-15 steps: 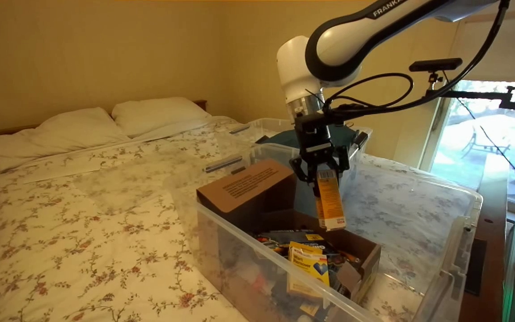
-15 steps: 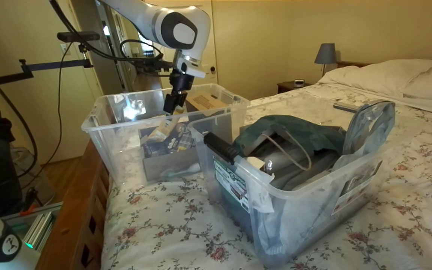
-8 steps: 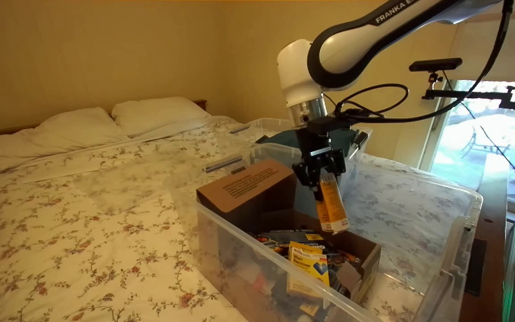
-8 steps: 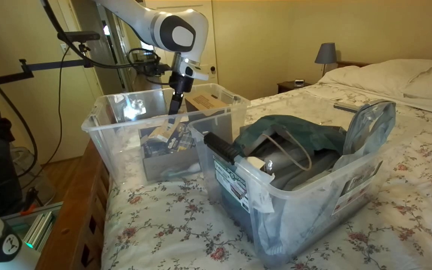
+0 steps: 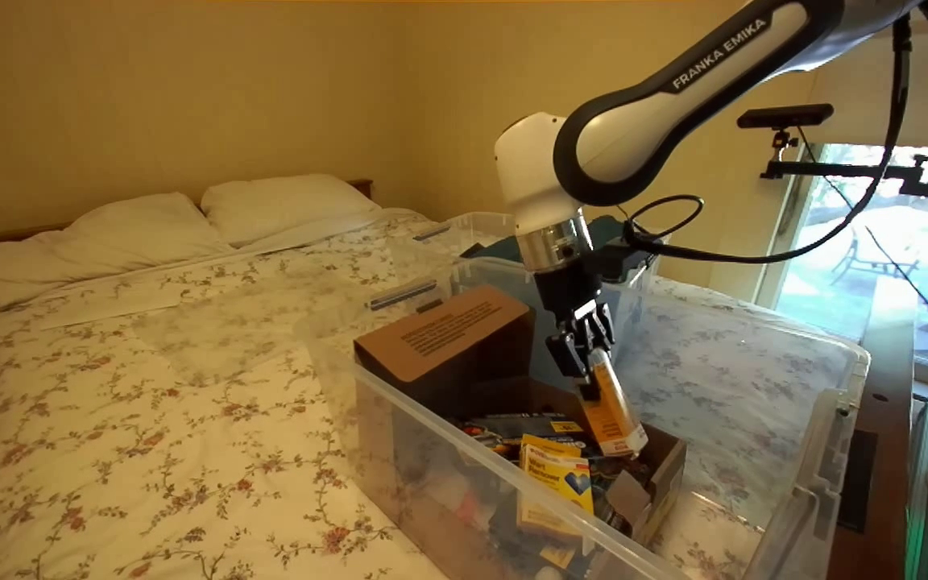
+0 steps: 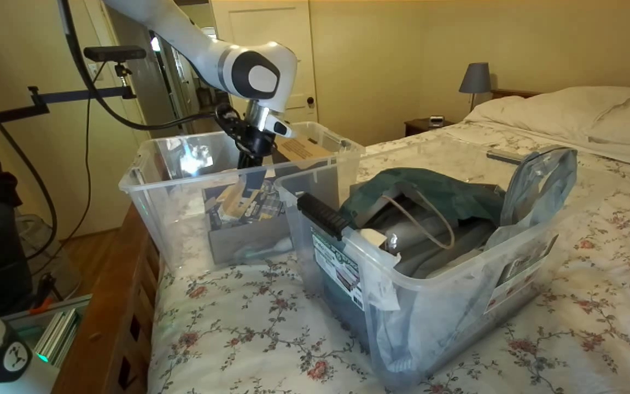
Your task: Move the orange box from the tote on the right to the one on the left
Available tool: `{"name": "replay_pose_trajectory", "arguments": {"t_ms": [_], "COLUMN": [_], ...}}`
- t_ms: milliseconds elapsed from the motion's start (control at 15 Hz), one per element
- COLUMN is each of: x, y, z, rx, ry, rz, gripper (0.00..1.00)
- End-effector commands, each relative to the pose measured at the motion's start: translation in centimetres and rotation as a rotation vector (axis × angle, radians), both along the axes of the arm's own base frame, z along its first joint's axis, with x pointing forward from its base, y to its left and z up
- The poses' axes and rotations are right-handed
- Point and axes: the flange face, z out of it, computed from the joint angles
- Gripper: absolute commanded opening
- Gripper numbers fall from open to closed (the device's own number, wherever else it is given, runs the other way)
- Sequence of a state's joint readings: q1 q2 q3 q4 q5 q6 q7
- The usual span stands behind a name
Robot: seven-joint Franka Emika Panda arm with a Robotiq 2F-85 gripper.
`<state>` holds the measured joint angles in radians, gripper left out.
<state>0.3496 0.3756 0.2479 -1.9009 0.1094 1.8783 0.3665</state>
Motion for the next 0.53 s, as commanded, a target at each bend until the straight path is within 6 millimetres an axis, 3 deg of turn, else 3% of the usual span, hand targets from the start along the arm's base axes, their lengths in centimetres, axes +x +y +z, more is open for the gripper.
{"name": "replay_pose_trajectory", "arguments": {"t_ms": [0, 133, 200, 267, 467], "x": [-0.3, -0.6, -0.5, -0.3, -0.1], "y": [0.3, 0.1, 0.0, 0.1, 1.0], "z": [-2.8, -4.3, -4.8, -5.1, -4.5], "rx": [-0.001, -0.053, -0.078, -0.095, -0.112], "ry": [0.082, 0.129, 0.150, 0.160, 0.187], "rz": [0.180, 0.262, 0.298, 0.320, 0.310], "gripper": [0.24, 0.24, 0.74, 0.75, 0.95]}}
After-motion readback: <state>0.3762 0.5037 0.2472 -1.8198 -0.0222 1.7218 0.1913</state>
